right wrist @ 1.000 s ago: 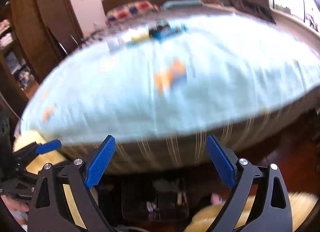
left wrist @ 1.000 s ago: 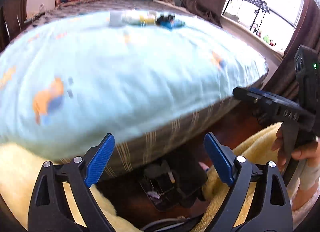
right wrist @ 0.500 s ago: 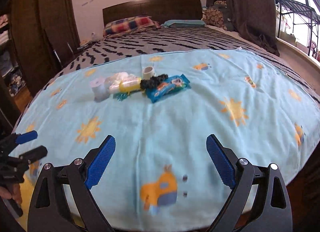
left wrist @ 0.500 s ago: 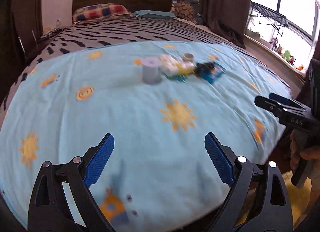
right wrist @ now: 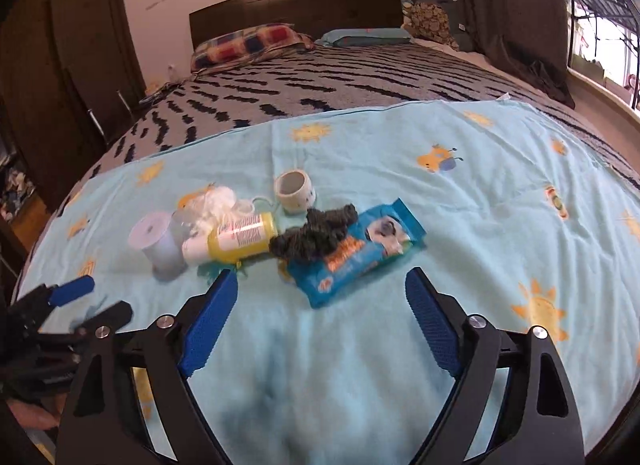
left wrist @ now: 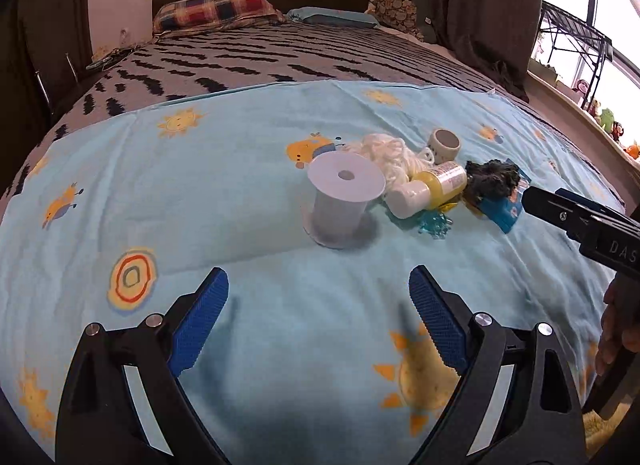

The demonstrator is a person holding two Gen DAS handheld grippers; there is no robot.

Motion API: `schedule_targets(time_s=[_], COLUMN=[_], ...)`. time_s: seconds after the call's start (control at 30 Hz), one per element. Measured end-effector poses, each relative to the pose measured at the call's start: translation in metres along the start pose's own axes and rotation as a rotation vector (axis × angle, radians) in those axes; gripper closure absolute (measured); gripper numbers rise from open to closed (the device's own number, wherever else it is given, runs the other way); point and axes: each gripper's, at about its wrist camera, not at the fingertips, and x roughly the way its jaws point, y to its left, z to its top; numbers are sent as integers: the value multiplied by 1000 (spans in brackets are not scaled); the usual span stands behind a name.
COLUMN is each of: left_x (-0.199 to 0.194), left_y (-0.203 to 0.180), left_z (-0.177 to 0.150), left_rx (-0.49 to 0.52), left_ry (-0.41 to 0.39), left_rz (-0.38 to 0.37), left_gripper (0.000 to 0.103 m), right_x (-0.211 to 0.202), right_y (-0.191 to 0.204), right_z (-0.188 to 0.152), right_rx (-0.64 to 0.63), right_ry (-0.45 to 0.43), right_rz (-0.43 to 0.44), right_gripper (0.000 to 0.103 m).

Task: Collect trash
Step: 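Grasp the white spool with the left tool while the right tool grasps the black scrunchie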

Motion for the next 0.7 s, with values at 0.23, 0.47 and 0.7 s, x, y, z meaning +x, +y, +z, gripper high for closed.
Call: schedule_targets(time_s=[0.23, 0.47, 0.7], left_x=[29, 47, 54], left_y=[2, 0, -6], left_z=[23, 45, 50], left_rx=[-44, -33, -11], left_ry=[22, 25, 40], left_rz=[-23, 0, -12], left_gripper=[26, 37, 70], right_x=[28, 47, 44], right_y=[-8, 2, 4], right_z=[19, 25, 27], right_rx=[112, 104, 69], right_ry=[31, 69, 78], right_rz=[0, 1, -15], right_gripper=[30, 46, 87])
